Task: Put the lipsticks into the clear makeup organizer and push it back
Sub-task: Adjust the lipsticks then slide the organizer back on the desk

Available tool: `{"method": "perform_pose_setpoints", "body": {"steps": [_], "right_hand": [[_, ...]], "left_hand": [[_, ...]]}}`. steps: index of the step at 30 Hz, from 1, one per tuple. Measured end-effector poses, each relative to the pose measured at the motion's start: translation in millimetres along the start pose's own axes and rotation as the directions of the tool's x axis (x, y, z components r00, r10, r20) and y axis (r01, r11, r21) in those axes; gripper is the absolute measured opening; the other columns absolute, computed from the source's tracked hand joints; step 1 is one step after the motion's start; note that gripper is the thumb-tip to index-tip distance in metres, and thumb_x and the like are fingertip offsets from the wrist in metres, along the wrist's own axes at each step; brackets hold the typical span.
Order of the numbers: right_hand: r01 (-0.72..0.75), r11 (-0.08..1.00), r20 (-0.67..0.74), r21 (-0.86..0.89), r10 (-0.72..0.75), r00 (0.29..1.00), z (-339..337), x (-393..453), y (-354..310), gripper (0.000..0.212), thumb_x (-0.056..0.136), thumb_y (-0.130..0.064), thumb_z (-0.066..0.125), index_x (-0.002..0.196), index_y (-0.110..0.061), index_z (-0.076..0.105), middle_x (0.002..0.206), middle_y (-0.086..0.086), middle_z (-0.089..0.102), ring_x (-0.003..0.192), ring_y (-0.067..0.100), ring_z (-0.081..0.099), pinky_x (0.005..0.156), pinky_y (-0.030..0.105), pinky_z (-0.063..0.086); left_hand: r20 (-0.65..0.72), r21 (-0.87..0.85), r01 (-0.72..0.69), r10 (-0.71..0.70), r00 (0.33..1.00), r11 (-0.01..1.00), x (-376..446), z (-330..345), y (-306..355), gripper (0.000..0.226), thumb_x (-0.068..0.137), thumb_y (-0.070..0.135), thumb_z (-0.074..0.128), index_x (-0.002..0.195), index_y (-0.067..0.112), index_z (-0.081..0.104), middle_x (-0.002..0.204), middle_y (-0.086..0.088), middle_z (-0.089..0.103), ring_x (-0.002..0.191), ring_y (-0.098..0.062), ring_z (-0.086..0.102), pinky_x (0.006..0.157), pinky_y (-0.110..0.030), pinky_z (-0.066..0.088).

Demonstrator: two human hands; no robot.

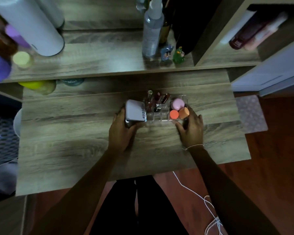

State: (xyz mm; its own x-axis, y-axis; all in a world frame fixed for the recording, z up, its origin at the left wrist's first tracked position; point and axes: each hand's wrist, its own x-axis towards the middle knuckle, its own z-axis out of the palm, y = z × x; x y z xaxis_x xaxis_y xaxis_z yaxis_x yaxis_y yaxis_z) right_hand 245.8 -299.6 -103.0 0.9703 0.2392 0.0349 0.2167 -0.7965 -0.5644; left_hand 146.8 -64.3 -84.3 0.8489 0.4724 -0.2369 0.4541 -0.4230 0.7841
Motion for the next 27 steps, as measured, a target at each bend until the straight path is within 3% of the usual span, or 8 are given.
{"method": "perform_pose_setpoints", "body": {"steps": [11,18,22,27], "right_hand": [[-0.054,0.998,-0.047,-0.009,0.054,0.997,-24.4,2.4,39.1,0.067,0.085,-0.036,0.067,0.140,-0.007,0.042,0.140,0.014,0.054,0.130,0.030,0.048,0.117,0.053,0.020],[-0.118,0.992,-0.087,-0.035,0.115,0.990,-35.2,4.6,63.4,0.060,0.088,-0.035,0.064,0.135,-0.004,0.045,0.126,0.017,0.062,0.119,0.033,0.055,0.117,0.052,0.022],[-0.148,0.989,-0.114,-0.028,0.144,0.983,-40.9,9.2,75.6,0.058,0.089,-0.035,0.063,0.134,-0.003,0.045,0.129,0.017,0.060,0.122,0.033,0.054,0.118,0.052,0.023],[-0.158,0.987,-0.132,-0.023,0.154,0.979,-49.4,17.8,84.8,0.057,0.089,-0.034,0.065,0.135,-0.006,0.045,0.128,0.017,0.061,0.121,0.033,0.053,0.116,0.053,0.026]], "left_hand": [[0.014,0.051,-0.046,0.045,0.999,0.998,5.7,41.6,26.8,0.072,0.079,0.026,0.074,0.140,0.018,0.038,0.131,-0.010,0.057,0.116,-0.028,0.055,0.092,-0.044,0.049],[0.056,0.040,-0.093,0.091,0.994,0.995,8.3,64.1,45.0,0.067,0.081,0.031,0.071,0.139,0.018,0.040,0.133,-0.009,0.055,0.118,-0.026,0.053,0.095,-0.044,0.048],[0.081,0.065,-0.163,0.158,0.984,0.984,10.4,75.1,52.9,0.061,0.084,0.029,0.069,0.137,0.014,0.043,0.132,-0.011,0.056,0.117,-0.027,0.052,0.095,-0.043,0.047],[0.138,0.134,-0.189,0.170,0.976,0.973,16.1,85.6,60.0,0.066,0.088,0.028,0.064,0.143,0.011,0.034,0.136,-0.015,0.053,0.118,-0.030,0.053,0.096,-0.046,0.047]]}}
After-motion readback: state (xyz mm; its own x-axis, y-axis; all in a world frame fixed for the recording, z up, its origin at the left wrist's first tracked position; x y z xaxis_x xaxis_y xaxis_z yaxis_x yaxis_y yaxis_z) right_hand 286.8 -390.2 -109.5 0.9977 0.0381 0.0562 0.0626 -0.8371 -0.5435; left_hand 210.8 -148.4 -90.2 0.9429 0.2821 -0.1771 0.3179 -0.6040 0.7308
